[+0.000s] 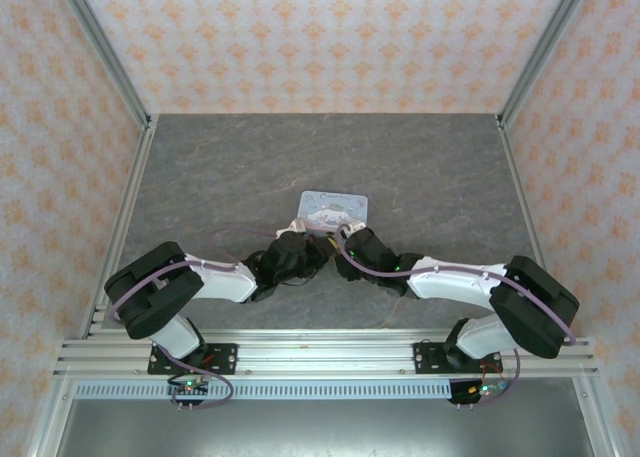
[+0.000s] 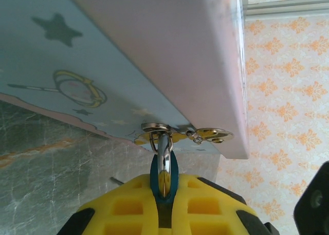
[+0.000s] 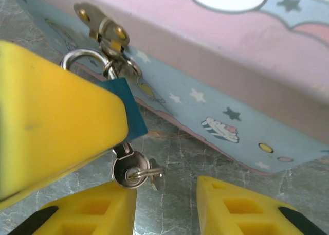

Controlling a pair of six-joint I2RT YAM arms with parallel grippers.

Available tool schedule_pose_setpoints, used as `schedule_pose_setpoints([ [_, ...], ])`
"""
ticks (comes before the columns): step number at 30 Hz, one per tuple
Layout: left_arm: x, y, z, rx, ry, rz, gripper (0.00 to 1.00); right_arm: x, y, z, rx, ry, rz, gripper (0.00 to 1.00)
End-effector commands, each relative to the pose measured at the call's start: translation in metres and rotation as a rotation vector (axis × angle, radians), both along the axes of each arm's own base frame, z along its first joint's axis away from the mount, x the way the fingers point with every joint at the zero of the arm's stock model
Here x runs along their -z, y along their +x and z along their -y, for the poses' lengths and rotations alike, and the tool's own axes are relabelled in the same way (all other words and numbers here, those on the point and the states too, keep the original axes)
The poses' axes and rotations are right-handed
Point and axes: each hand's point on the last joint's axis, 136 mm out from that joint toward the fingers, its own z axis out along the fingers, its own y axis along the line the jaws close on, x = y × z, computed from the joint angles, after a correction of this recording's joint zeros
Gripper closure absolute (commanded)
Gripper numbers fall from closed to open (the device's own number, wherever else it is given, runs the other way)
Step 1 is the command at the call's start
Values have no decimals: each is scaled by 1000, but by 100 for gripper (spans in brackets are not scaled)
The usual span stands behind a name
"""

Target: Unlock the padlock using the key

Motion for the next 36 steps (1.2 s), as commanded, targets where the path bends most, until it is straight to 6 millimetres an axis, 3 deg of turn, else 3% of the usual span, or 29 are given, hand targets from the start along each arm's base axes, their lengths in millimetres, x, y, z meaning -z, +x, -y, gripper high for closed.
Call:
schedule_pose_setpoints([
  [1, -12, 8, 7, 5, -35, 23, 100, -17, 13, -3, 22, -4, 75, 65],
  [7, -11, 8, 8, 7, -36, 21, 100, -23, 18, -8, 25, 5, 88, 70],
  [14, -7, 6, 9, 16, -31, 12, 100, -30, 22, -16, 32, 47, 95, 86],
  [25, 5, 4, 7, 8, -12, -3, 100, -33, 16, -19, 22, 116, 59, 100],
  [27, 8, 5, 6, 2, -8, -4, 100, -33, 13, -16, 25, 135, 48, 92],
  [29, 10, 5, 4, -5, -6, -6, 100, -35, 8, -13, 25, 157, 37, 63],
  [30, 11, 5, 4, -7, -3, -7, 100, -35, 6, -11, 27, 161, 31, 56],
  [36, 17, 4, -2, -19, 22, -10, 100, -39, -2, 14, 89, 211, 17, 48],
])
